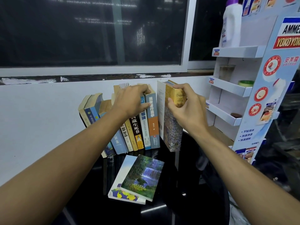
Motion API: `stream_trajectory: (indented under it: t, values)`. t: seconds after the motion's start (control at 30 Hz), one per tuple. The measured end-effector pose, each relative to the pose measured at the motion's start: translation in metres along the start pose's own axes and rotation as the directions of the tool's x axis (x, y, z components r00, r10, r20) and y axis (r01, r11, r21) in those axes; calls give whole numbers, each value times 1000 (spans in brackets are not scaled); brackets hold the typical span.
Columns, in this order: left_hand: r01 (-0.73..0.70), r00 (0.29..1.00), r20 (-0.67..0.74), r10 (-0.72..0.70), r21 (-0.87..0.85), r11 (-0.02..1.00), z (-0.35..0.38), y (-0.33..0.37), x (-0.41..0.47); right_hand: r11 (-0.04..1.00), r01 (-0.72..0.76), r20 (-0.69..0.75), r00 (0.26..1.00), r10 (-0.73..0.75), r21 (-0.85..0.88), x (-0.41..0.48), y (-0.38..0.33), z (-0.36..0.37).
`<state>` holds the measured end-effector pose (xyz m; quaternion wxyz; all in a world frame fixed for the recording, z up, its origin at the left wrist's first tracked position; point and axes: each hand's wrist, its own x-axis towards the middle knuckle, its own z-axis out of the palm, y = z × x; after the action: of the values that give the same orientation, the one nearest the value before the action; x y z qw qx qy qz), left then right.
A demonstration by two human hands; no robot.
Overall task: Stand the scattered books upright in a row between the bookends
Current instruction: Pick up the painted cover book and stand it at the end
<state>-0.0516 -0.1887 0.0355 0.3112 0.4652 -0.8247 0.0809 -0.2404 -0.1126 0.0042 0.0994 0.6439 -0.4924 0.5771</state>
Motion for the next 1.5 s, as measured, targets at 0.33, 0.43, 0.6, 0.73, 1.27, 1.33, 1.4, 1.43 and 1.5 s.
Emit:
stream_trajectory:
  t: [0.33,0.43,0.6,0.73,1.27,1.33,1.4,1.43,1.5]
  values:
    - [-10,999,-35,11,19,1000,4,-2,1,998,16,-17,1000,-15,54,2,27,38]
    - [-16,999,-46,17,31,999,5,-2,1,999,12,-3,1000,-11,40,1,32,48]
    - [-11,999,-45,12,19,1000,6,-3,1,1000,4,-2,1000,-4,18,-1,42,63]
    - [-5,999,-36,5,14,1000,5,-3,0,1000,-13,-12,1000,14,17,-3,50,70]
    - [6,1000,2,-6,10,1000,1,-1,-1,991,-104,159,983,88,90,2,58,63]
    - [7,1000,4,-8,9,1000,1,0,-1,989,-117,259,962,90,88,5,57,55]
    - [12,1000,7,-12,9,1000,1,0,-1,982,-145,375,922,91,119,7,56,44]
    - [15,1000,8,-15,10,1000,0,1,-1,976,-166,434,896,91,139,7,56,39]
    - [21,1000,10,-21,8,1000,-1,1,-2,973,-185,533,842,82,142,9,61,31]
